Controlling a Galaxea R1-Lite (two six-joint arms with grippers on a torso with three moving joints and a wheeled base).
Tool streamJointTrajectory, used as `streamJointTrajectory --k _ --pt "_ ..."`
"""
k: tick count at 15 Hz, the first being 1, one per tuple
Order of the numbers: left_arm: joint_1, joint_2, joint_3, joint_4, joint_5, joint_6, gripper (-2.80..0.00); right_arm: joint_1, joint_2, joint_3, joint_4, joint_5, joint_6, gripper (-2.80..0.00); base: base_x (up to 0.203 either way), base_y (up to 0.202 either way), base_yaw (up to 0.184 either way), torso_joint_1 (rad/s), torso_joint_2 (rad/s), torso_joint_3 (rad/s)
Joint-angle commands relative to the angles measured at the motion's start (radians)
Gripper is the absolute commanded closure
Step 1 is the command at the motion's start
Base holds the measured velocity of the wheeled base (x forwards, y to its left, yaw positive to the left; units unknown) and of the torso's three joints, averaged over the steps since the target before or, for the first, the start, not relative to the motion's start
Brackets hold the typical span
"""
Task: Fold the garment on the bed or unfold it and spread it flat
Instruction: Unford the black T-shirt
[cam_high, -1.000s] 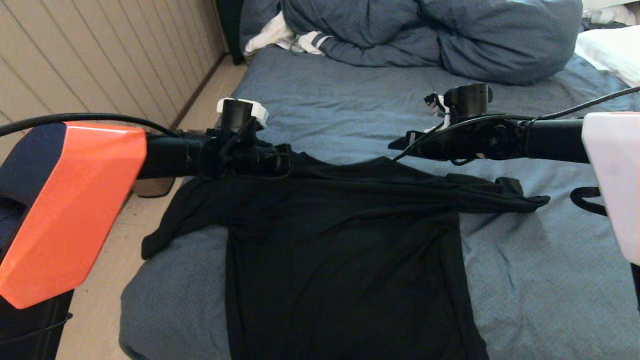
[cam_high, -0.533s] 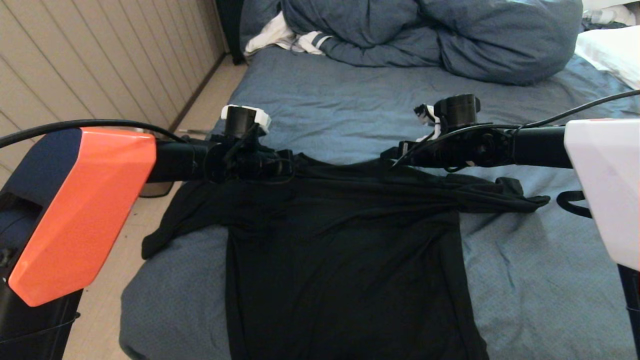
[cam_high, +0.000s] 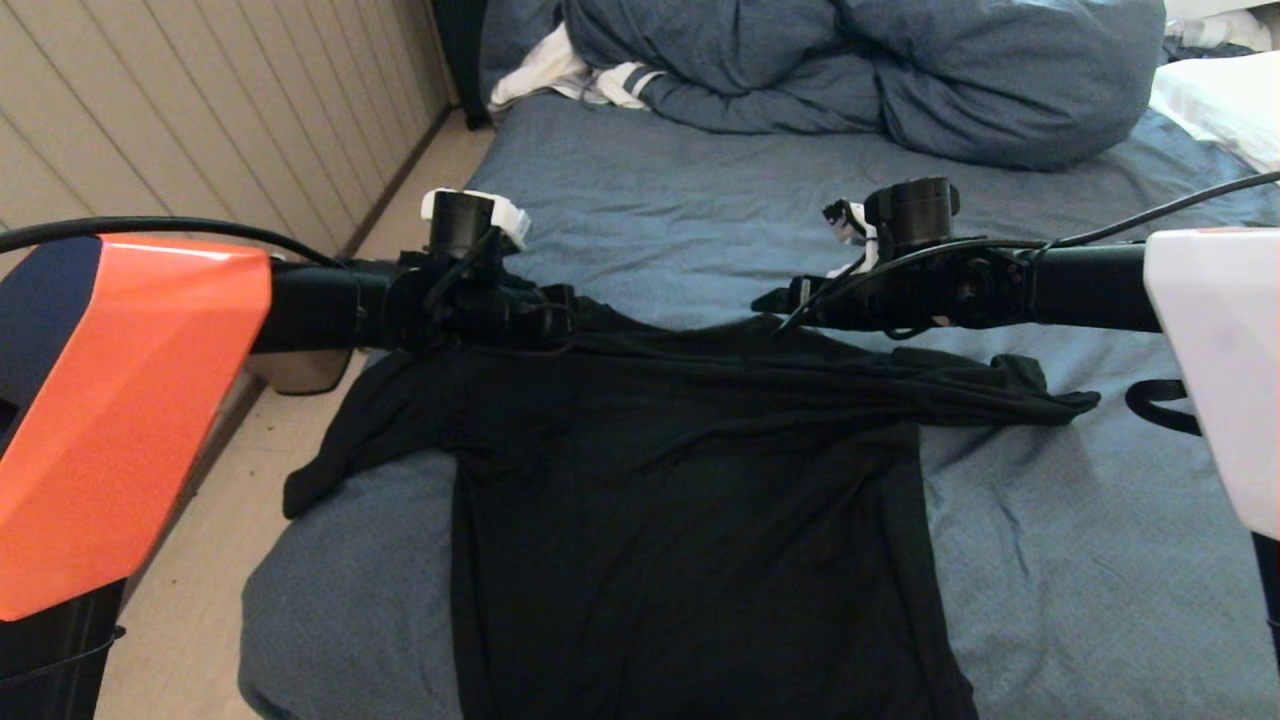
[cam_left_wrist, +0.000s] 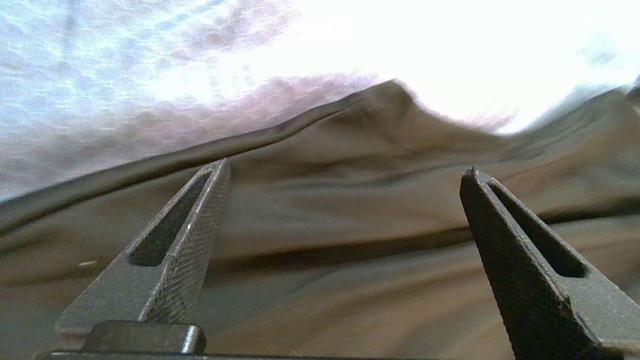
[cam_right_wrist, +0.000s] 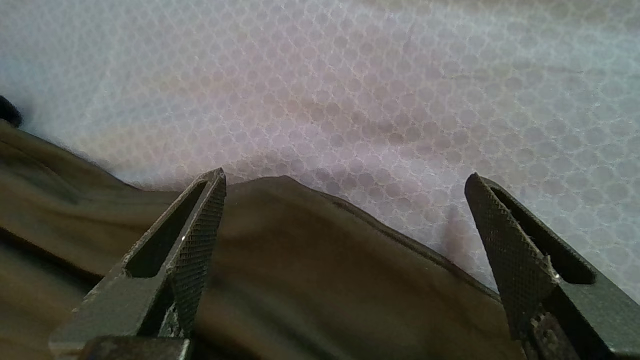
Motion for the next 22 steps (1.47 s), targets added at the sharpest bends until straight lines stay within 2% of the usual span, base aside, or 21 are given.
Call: streamJointTrajectory --k 1,2,5,6,10,14,15,18,22 --pt "0.001 -0.009 0.027 -0.022 0.047 0.063 -2.8 0.01 -0.018 0.014 0.001 0.0 -0.001 -2.8 0.0 0.0 0.0 0.0 0.0 0.0" --pt "0.0 -0.004 0.035 -0.052 0.069 0.09 -2.8 0.013 -0.021 0.02 0.001 -0.001 -0.003 -2.8 0.0 0.0 0.0 0.0 0.0 0.0" --pt "-0.009 0.009 0.103 -0.187 0.111 0.222 -2.8 0.011 -0.03 0.054 -0.002 -0.004 -0.006 -2.8 0.0 0.0 0.0 0.0 0.0 0.0" --pt "-0.009 0.021 0.11 -0.21 0.128 0.236 -2.8 0.011 -0.03 0.064 -0.003 -0.003 -0.005 -2.8 0.0 0.0 0.0 0.0 0.0 0.0" --pt "-0.01 0.031 0.158 -0.262 0.139 0.244 -2.8 0.016 -0.039 0.083 -0.002 -0.004 -0.008 -2.8 0.0 0.0 0.0 0.0 0.0 0.0" --pt "-0.017 0.036 0.163 -0.267 0.136 0.241 -2.8 0.016 -0.032 0.124 -0.005 -0.004 -0.032 -2.8 0.0 0.0 0.0 0.0 0.0 0.0" --pt "-0.017 0.036 0.166 -0.267 0.136 0.239 -2.8 0.015 -0.035 0.14 -0.005 -0.004 -0.041 0.0 0.0 0.0 0.0 0.0 0.0 0.0" --pt "-0.017 0.04 0.165 -0.267 0.133 0.236 -2.8 0.008 -0.029 0.169 -0.008 -0.004 -0.065 0.0 0.0 0.0 0.0 0.0 0.0 0.0" --pt "-0.017 0.063 0.16 -0.298 0.136 0.229 -2.8 0.008 0.017 0.125 -0.02 -0.008 -0.075 0.0 0.0 0.0 0.0 0.0 0.0 0.0"
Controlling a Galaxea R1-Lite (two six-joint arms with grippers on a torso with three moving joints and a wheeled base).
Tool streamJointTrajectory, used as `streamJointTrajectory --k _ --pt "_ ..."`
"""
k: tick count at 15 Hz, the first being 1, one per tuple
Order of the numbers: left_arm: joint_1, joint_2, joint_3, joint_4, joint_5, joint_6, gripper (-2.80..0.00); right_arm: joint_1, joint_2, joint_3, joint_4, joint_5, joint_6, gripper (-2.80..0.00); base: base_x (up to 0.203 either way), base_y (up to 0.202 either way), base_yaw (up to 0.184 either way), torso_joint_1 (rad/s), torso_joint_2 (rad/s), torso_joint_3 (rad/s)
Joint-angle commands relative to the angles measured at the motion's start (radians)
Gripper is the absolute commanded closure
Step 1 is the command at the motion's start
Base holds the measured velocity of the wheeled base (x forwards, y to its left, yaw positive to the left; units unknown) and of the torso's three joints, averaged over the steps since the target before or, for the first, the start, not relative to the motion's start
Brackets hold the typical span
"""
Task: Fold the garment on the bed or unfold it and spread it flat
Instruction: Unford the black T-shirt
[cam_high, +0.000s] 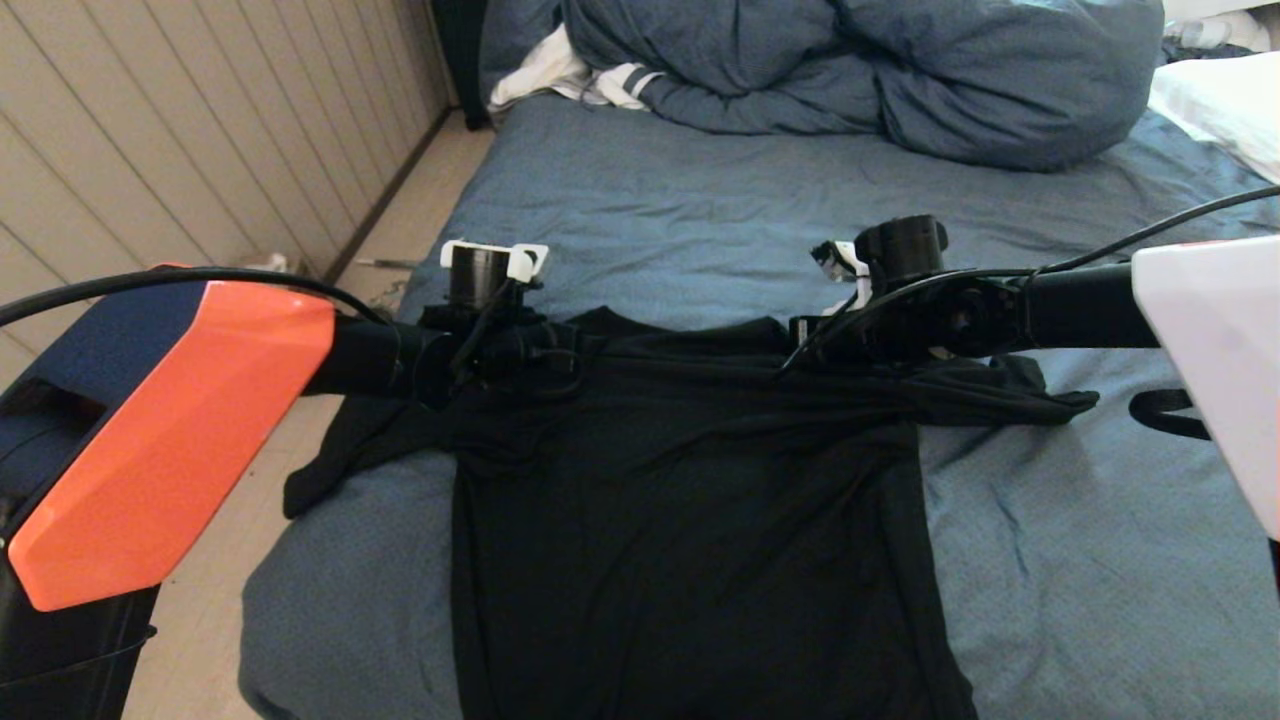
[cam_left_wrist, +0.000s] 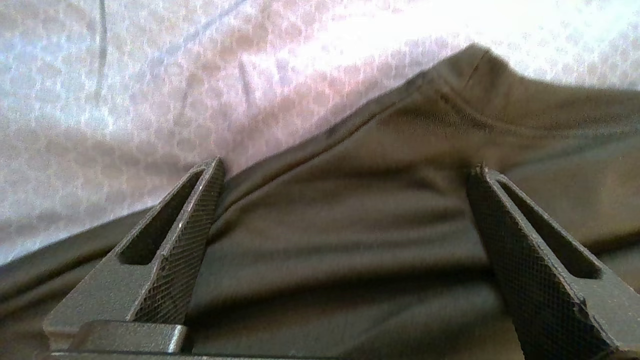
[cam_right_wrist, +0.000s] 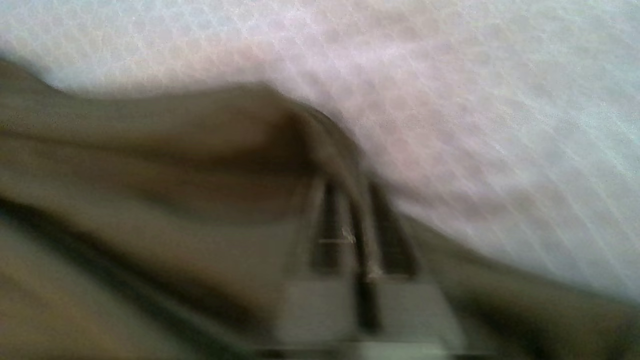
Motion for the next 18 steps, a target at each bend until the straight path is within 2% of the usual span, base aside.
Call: streamJointTrajectory --k 1,4,6,9,11,18 --pt "0.001 0.012 -0.002 -0.02 0.002 -0.005 -2.8 0.0 0.045 -0.039 -0.014 -0.002 -0.006 0.0 0.0 0.0 0.0 0.0 0.0 0.0" --pt "0.006 0.009 -0.043 -0.024 0.005 -0.033 -2.8 0.006 0.06 -0.12 -0.027 -0.027 -0.001 0.0 0.0 0.0 0.0 0.0 0.0 0.0" --pt "0.014 -0.002 -0.075 -0.022 0.021 -0.06 -2.8 0.012 0.064 -0.167 -0.031 -0.078 -0.001 0.0 0.0 0.0 0.0 0.0 0.0 0.0" --pt "0.02 -0.007 -0.16 -0.013 0.086 -0.08 -2.8 0.04 0.053 -0.17 -0.112 -0.119 -0.002 0.0 0.0 0.0 0.0 0.0 0.0 0.0" --pt "0.027 -0.007 -0.186 -0.011 0.096 -0.082 -2.8 0.059 0.049 -0.171 -0.164 -0.149 -0.01 0.0 0.0 0.0 0.0 0.0 0.0 0.0" --pt "0.022 0.02 -0.125 -0.001 0.084 -0.081 -2.8 0.046 0.058 -0.15 -0.165 -0.153 -0.019 0.0 0.0 0.0 0.0 0.0 0.0 0.0"
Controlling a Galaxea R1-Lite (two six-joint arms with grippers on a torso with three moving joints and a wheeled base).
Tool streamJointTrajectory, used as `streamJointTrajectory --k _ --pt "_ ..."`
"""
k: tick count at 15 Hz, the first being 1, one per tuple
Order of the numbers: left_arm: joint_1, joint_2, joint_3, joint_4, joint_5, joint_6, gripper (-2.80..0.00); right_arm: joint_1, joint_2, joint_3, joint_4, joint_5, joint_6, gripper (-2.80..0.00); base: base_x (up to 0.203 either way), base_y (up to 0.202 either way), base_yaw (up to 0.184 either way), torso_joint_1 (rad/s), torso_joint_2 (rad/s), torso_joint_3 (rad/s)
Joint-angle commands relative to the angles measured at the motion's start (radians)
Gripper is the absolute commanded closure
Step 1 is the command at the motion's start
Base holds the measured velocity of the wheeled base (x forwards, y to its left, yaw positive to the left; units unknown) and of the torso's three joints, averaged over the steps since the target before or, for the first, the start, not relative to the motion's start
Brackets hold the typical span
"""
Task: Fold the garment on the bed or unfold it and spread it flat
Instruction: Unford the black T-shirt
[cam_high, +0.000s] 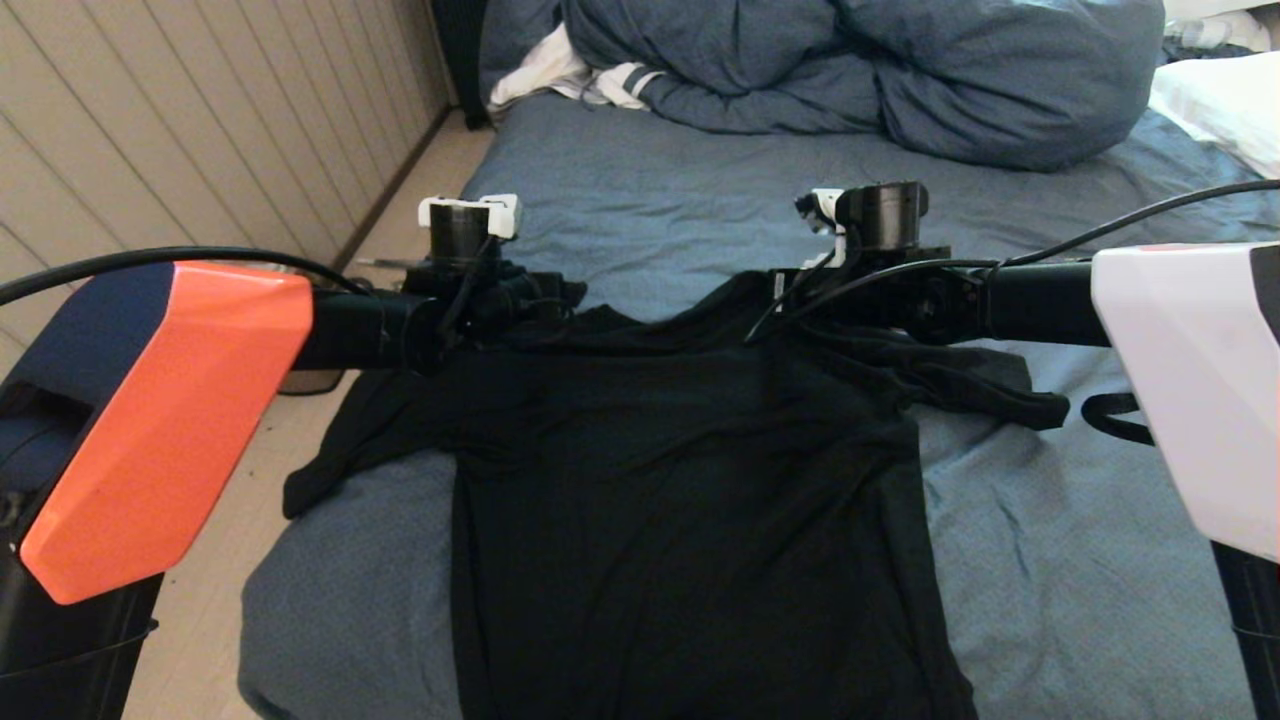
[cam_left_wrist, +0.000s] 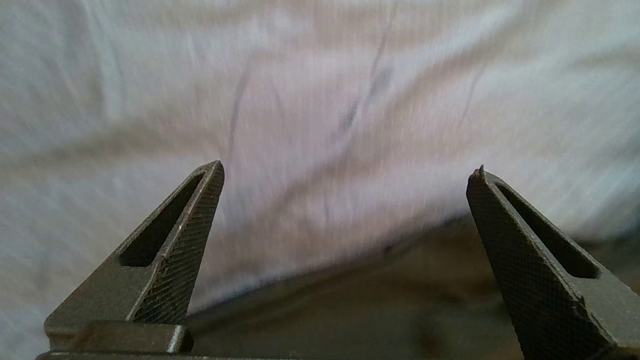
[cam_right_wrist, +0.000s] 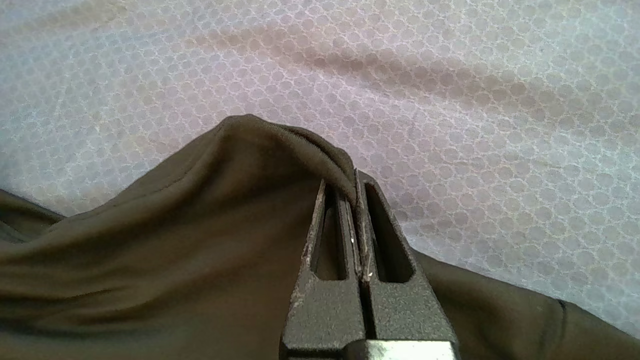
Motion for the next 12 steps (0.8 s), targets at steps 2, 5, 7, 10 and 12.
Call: streamJointTrajectory --k 2,5,7,10,12 --pt "-0.018 0.015 0.03 -0.003 -0.002 0.0 -2.8 -0.002 -0.004 0.017 -0.001 0.0 0.0 0.0 0.0 0.0 0.0 0.0 0.0 0.0" --pt "-0.026 0.002 0.03 -0.003 -0.003 -0.002 -2.8 -0.004 0.001 0.023 -0.001 0.0 -0.001 0.0 0.0 0.0 0.0 0.0 0.0 0.0" --pt "-0.039 -0.001 0.039 -0.004 -0.009 -0.003 -2.8 -0.004 0.002 0.025 -0.001 0.0 0.0 0.0 0.0 0.0 0.0 0.0 0.0 0.0" --pt "-0.049 -0.02 0.046 0.002 -0.035 -0.024 -2.8 -0.004 -0.001 0.039 -0.004 0.0 0.0 0.0 0.0 0.0 0.0 0.0 0.0 0.0" --pt "-0.055 -0.028 0.049 0.007 -0.061 -0.028 -2.8 -0.009 -0.004 0.052 -0.009 0.0 0.0 0.0 0.0 0.0 0.0 0.0 0.0 0.0"
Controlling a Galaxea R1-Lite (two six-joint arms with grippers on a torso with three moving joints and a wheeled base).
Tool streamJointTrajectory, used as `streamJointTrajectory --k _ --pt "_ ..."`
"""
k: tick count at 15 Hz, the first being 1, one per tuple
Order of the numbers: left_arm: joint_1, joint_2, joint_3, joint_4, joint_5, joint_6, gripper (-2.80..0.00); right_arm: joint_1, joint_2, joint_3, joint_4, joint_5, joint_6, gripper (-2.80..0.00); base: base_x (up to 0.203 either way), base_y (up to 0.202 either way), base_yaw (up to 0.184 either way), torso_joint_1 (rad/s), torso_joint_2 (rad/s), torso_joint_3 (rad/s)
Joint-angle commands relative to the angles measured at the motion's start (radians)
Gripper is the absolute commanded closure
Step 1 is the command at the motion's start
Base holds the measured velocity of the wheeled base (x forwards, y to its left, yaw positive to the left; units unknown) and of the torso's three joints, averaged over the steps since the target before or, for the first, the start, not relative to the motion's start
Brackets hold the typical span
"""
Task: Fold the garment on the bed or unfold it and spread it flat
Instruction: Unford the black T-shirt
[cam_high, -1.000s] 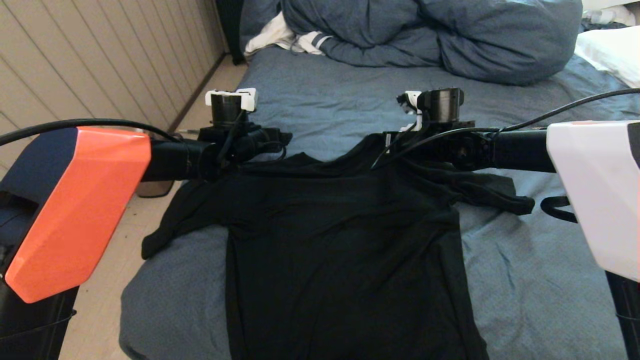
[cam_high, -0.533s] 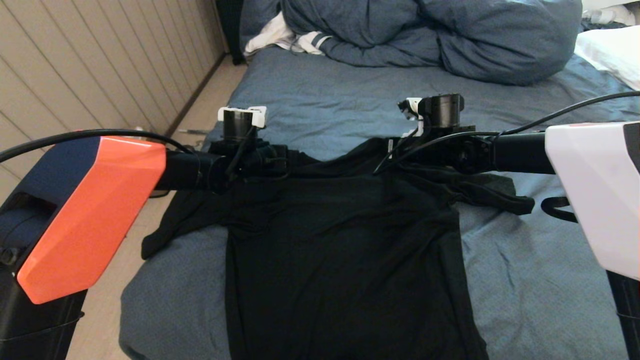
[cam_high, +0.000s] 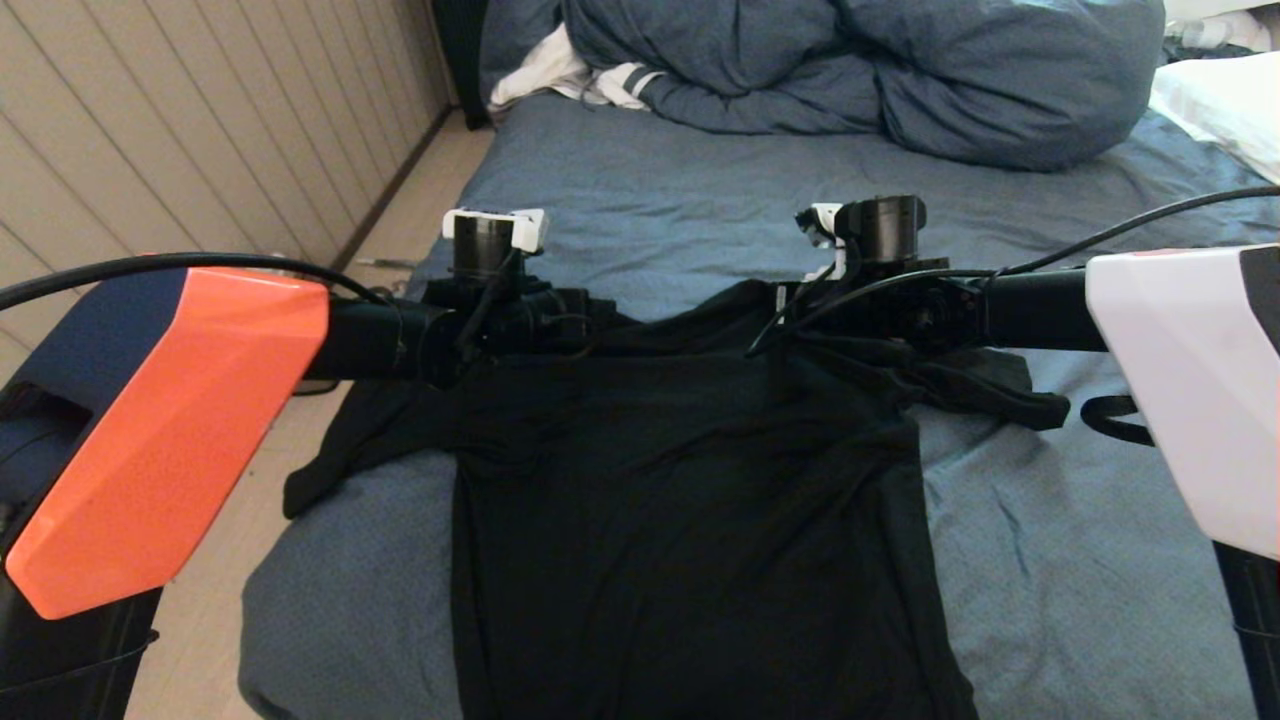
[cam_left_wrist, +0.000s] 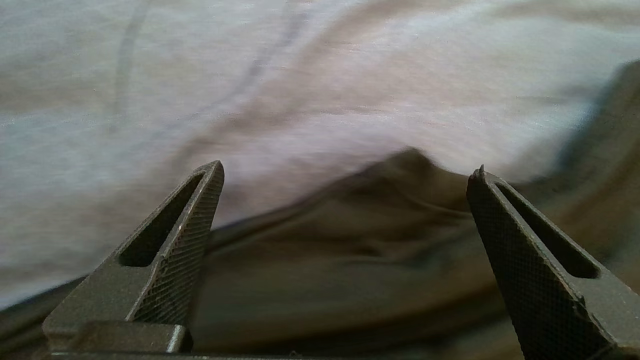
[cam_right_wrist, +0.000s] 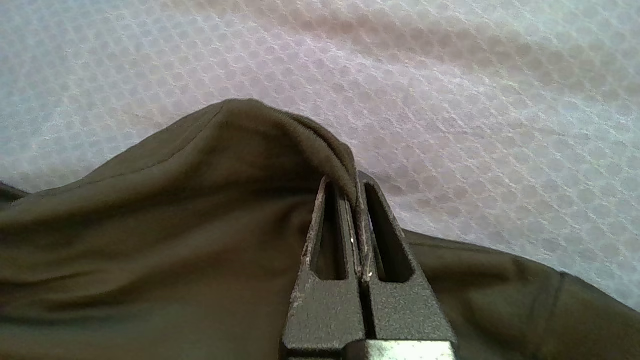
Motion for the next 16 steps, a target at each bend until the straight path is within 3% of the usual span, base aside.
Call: streamJointTrajectory --k 1,12,13,16 --pt "-0.005 -0.003 0.003 -0.003 0.0 0.002 -2.8 -0.001 -0.003 0.012 -0.003 0.0 0.001 0.0 0.0 0.0 0.0 0.0 0.0 0.0" --pt "-0.022 0.111 -0.024 0.0 0.015 0.032 -2.8 -0.003 0.006 0.026 -0.004 0.0 0.003 0.0 0.0 0.0 0.0 0.0 0.0 0.0" --pt "-0.022 0.111 -0.035 0.0 0.017 0.031 0.0 -0.003 0.006 0.026 -0.004 0.0 0.001 0.0 0.0 0.0 0.0 0.0 0.0 0.0" --pt "-0.022 0.111 -0.06 -0.003 0.017 0.026 0.0 -0.003 0.006 0.027 -0.006 0.0 0.001 0.0 0.0 0.0 0.0 0.0 0.0 0.0"
